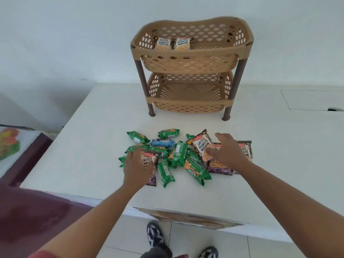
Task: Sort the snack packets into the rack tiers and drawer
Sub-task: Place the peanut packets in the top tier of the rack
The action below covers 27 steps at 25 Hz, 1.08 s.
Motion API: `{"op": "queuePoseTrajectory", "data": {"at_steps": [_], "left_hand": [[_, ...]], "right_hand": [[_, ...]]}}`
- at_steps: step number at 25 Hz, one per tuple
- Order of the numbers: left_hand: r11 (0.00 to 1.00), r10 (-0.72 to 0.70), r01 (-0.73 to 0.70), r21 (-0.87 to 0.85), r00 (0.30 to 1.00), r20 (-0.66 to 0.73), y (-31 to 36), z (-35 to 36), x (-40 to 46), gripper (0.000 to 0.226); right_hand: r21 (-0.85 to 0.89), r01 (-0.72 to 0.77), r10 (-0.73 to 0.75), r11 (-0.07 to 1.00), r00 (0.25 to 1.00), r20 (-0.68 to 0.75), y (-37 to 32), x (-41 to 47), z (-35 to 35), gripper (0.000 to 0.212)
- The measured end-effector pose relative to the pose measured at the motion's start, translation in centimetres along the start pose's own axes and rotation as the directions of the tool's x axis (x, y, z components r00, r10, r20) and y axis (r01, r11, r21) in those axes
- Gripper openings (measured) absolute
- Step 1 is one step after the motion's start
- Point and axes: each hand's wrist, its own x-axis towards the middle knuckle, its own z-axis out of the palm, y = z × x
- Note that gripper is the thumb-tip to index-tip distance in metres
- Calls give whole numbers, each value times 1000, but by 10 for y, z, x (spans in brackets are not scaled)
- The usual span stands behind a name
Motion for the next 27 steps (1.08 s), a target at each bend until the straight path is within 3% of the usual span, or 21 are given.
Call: {"op": "queuePoseTrajectory", "data": {"at_steps": [3,6,11,13,18,27], "left_hand": [[987,-160,160,-10,987,22,-18,1,-16,51],[979,-201,204,-19,975,96,-23,2,-16,42],[967,-248,253,-26,960,131,-28,5,-13,54],[966,-251,257,-30,959,133,-29,7,-11,46],[939,-194,239,-246,962,194,-28,4,-5,19],[898,-146,225,-377,963,226,-20,-14,1,42]], "right_hand": [[-36,-3,5,999,999,44,-10,5,13,83],[-119,26,-20,993,999,48,-18,10,17,79],[-224,-37,43,974,999,23,-23,15,21,75],[-218,-62,73,974,996,43,-21,18,24,73],[-173,-105,114,979,993,43,-18,23,27,71],[-30,-85,86,996,996,24,-14,19,18,42]]}}
